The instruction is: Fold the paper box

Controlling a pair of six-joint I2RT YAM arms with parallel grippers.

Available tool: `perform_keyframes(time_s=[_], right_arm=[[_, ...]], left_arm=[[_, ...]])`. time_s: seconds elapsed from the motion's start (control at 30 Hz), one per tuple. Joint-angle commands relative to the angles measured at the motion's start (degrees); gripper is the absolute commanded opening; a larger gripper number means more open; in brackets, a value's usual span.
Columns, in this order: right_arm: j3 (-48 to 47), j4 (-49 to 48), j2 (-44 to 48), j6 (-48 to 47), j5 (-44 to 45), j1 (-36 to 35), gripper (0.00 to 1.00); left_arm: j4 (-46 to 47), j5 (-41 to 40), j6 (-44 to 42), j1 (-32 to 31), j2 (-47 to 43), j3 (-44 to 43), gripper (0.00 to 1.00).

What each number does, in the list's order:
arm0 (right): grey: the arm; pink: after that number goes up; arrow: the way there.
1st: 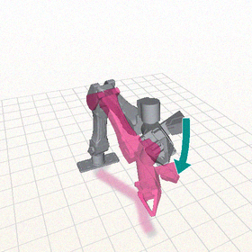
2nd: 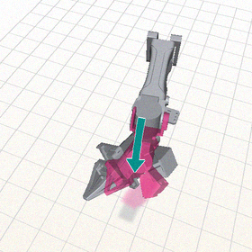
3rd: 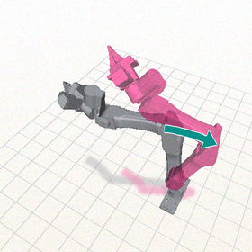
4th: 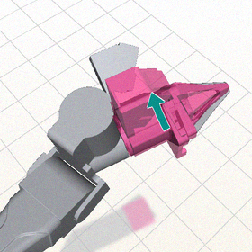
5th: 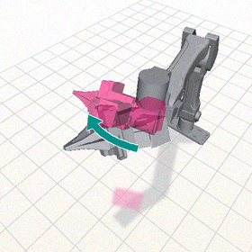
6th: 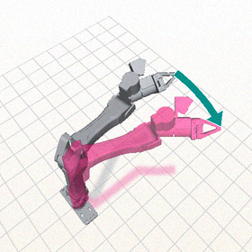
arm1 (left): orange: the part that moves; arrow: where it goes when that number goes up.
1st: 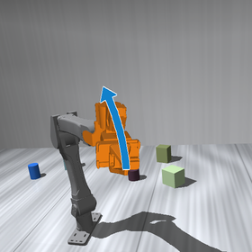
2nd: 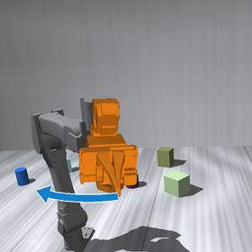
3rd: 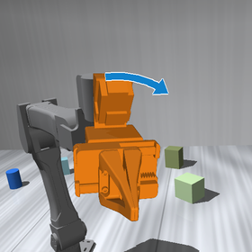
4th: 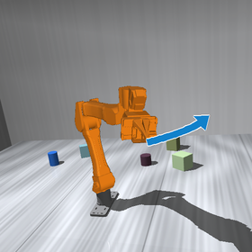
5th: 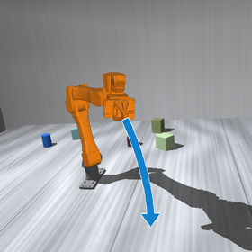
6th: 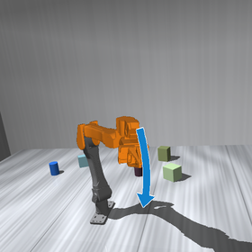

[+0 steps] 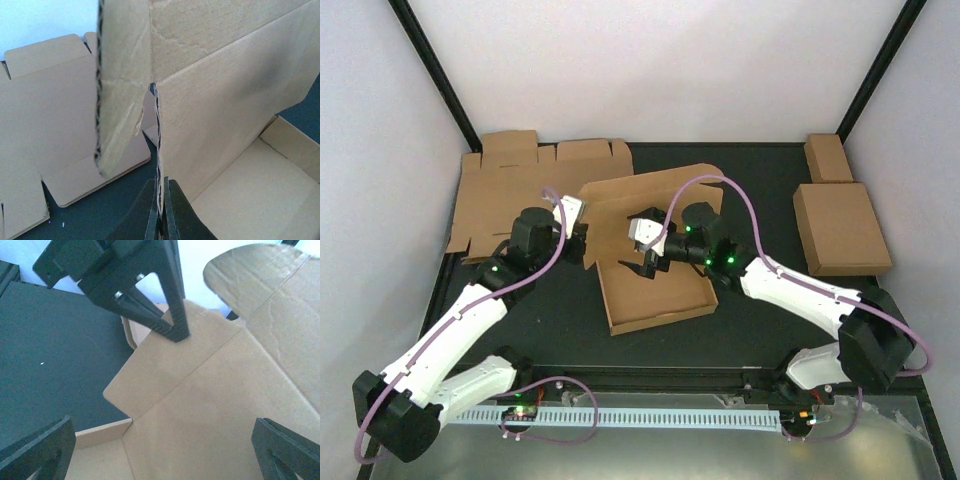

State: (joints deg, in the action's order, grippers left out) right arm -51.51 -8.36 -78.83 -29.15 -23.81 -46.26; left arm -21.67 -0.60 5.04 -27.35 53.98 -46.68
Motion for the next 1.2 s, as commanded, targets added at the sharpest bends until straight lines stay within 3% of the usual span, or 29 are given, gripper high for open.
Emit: perform_keyframes(time_s=[0.0,0.63,0.83,1.03,1.17], right_arm=[[-2.86,1.14,-1.08,-1.50,1.05,-0.29,1.00],[-4.03,1.15,-2.20,-1.10,-0.85,-0.41,1.00],[2.06,-2.44,4.52,2.08,5.38,0.37,1.00],[8.14,-2.53,13.35,5.52,4.63,3.72,0.99],[7.41,-2.14,12.73,6.12,4.93,3.81,0.99]], left_arm=[[-1.17,-0.11,-0.38,0.50,-1.15,-0.08,0.02],[-1.05,0.49,-0.47,0.55,-0.96,-0.23,0.02],[-0.97,0.33,-0.82,0.69,-0.15,-0.25,0.02],[-0.24,1.23,-0.99,0.81,0.40,-0.28,0.02],[-0.02,2.22,-1.00,0.86,1.09,-0.47,0.02]])
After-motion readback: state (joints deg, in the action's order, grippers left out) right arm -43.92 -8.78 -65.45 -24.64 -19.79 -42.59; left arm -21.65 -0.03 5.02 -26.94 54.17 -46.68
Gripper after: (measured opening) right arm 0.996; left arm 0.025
